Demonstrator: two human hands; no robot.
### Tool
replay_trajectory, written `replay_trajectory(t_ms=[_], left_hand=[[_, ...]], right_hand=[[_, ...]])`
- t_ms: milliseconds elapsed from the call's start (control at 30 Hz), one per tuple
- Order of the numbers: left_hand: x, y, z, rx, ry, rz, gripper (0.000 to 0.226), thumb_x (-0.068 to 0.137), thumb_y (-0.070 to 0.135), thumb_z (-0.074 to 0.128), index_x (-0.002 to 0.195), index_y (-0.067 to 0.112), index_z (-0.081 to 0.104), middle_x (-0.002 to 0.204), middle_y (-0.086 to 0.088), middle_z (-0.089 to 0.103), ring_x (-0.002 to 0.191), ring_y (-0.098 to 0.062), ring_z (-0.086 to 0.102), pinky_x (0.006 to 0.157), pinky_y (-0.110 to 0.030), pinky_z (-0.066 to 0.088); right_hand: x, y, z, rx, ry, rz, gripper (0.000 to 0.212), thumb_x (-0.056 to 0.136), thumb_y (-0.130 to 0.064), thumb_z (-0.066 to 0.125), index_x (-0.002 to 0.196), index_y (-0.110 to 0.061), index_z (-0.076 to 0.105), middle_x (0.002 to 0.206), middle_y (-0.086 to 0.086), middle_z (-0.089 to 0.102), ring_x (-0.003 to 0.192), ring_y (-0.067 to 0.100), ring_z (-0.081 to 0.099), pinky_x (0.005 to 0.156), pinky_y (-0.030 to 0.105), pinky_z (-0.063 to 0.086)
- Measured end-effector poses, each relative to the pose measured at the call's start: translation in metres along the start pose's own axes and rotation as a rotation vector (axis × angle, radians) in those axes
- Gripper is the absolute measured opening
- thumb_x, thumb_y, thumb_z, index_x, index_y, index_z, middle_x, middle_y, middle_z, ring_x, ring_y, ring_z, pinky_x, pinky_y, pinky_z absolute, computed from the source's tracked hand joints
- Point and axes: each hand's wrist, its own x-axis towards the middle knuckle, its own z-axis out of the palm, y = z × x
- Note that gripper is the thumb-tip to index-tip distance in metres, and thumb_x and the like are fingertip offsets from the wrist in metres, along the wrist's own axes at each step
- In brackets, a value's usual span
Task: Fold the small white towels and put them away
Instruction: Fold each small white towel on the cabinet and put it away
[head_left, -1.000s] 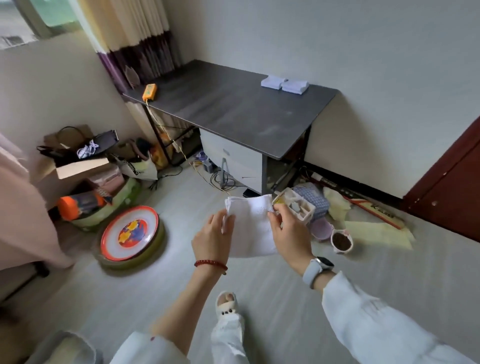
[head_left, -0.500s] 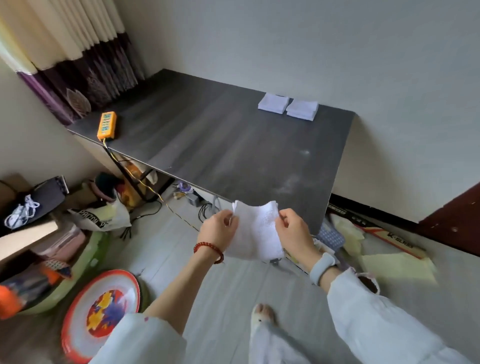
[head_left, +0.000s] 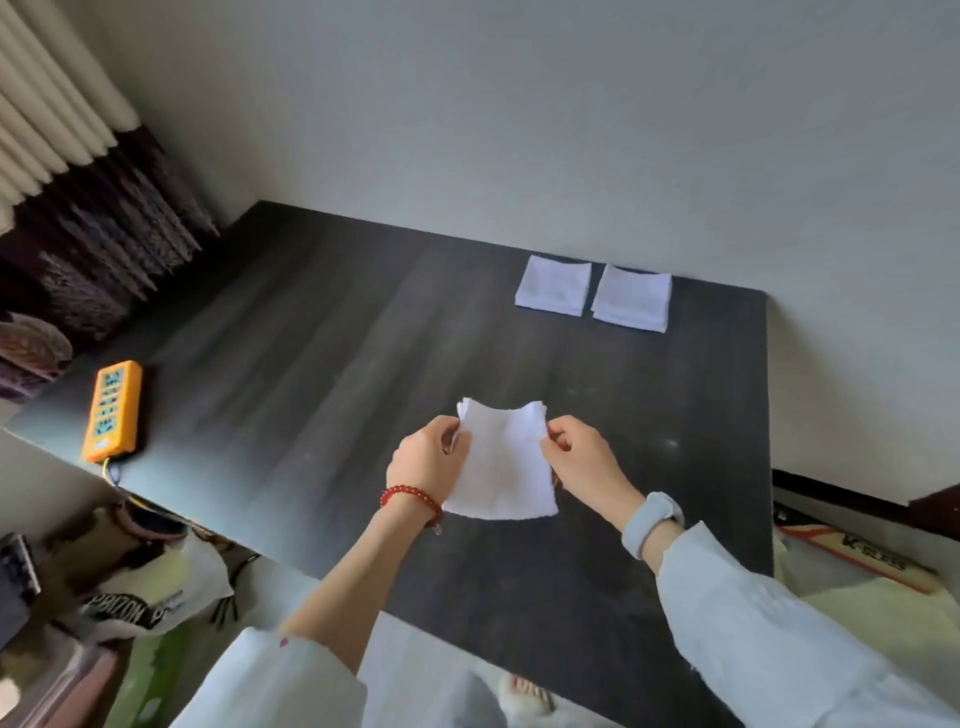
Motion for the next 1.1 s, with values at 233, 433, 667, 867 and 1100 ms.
replay_trajectory(t_ms=[233,433,667,867,1100], left_hand=[[0.148,0.056,0.01,-0.036,-0.077,0.117,0.02,0.088,0.035,0.052,0.102,0.027,0.063,0.09,0.008,0.062,0.09,-0.019,0.059,0.077,-0.028,0.047],[0.277,0.103,0.033,-0.089,-0.156,0.184,0.025,0.09,0.036,0.049,0.108,0.024,0.062,0.094,0.004,0.063,0.087,-0.018,0.058,0.074,-0.028,0.047],[0.381,0.13,0.083,-0.172,-0.205,0.189,0.03,0.09,0.037,0.05,0.112,0.02,0.061,0.097,0.001,0.063,0.085,-0.018,0.056,0.077,-0.028,0.047],[0.423,0.128,0.116,-0.169,-0.233,0.189,0.031,0.09,0.037,0.051,0.11,0.017,0.062,0.094,0.0,0.062,0.085,-0.019,0.058,0.078,-0.028,0.047],[0.435,0.115,0.134,-0.139,-0.244,0.181,0.033,0.091,0.037,0.049,0.114,0.016,0.06,0.104,-0.002,0.065,0.087,-0.017,0.058,0.08,-0.03,0.05]], right_hand=[[0.122,-0.02,-0.032,-0.025,0.19,0.073,0.016,0.094,-0.024,0.047,0.105,-0.016,0.055,0.095,-0.005,0.058,0.087,0.016,0.06,0.082,0.035,0.054],[0.237,-0.031,-0.065,-0.036,0.328,0.124,0.021,0.095,-0.022,0.046,0.11,-0.01,0.055,0.102,0.0,0.058,0.095,0.017,0.056,0.081,0.024,0.045],[0.339,-0.01,-0.091,-0.041,0.405,0.163,0.012,0.092,-0.019,0.045,0.096,-0.015,0.056,0.088,0.001,0.06,0.081,0.025,0.058,0.074,0.042,0.054],[0.374,0.01,-0.096,-0.021,0.394,0.223,0.013,0.092,-0.015,0.045,0.097,-0.009,0.056,0.088,0.007,0.061,0.081,0.029,0.06,0.073,0.05,0.054],[0.391,0.029,-0.088,-0.083,0.364,0.197,0.015,0.093,-0.012,0.044,0.098,-0.005,0.057,0.092,0.01,0.06,0.076,0.029,0.062,0.072,0.047,0.055]])
